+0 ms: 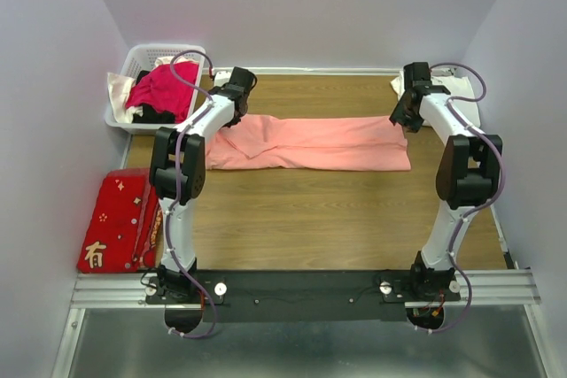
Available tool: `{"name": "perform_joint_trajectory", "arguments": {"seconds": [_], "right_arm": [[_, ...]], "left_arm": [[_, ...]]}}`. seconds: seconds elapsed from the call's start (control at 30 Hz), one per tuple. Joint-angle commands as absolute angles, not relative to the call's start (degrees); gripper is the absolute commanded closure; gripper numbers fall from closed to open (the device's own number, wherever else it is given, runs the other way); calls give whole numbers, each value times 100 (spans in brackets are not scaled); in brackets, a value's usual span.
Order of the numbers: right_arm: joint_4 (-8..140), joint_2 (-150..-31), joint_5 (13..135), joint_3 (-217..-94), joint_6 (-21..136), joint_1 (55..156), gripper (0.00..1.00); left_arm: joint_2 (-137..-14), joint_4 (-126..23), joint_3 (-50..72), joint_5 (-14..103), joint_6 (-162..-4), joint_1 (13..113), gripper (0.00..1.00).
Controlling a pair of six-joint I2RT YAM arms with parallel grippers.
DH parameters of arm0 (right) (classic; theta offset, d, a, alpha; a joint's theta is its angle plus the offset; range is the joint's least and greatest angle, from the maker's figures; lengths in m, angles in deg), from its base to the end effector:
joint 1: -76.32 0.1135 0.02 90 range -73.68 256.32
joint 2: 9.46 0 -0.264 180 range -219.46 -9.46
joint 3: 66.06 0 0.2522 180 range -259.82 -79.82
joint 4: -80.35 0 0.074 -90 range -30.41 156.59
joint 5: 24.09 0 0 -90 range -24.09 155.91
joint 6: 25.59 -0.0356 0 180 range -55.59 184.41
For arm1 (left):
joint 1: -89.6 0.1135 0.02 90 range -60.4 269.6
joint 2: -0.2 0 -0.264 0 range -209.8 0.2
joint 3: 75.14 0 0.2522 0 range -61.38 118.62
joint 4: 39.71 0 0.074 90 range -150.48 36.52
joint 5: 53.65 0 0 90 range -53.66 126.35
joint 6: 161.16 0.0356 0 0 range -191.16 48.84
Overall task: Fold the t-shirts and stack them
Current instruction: Fold the tshirt
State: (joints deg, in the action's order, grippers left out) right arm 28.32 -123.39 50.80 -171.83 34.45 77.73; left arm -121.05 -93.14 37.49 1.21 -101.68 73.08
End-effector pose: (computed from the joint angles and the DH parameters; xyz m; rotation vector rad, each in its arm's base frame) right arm 0.4307 0.0013 0.2250 0.7213 2.4671 -0.1432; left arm 0.4417 -0.1096 0.2103 -0.4846 2.3807 0.4627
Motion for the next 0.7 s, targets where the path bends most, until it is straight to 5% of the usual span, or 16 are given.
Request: {"name": "perform_joint_trajectory", "arguments": {"seconds": [0.0,0.1,0.67], "right_arm": [[2835,-11872,5167,-16939,3514,7746,47],[2835,-11783,5343,-16859,3488,7737,48],[2853,-11554,5519,-16429,3391,7746,48]], "left_arm": [[-11767,-8969,3662,-233,-10069,7343,55],[-11670,-9030,3636,-242,-10113,7334,47],[-10773,-8820,2406,2544,-10244,6280,48]]}}
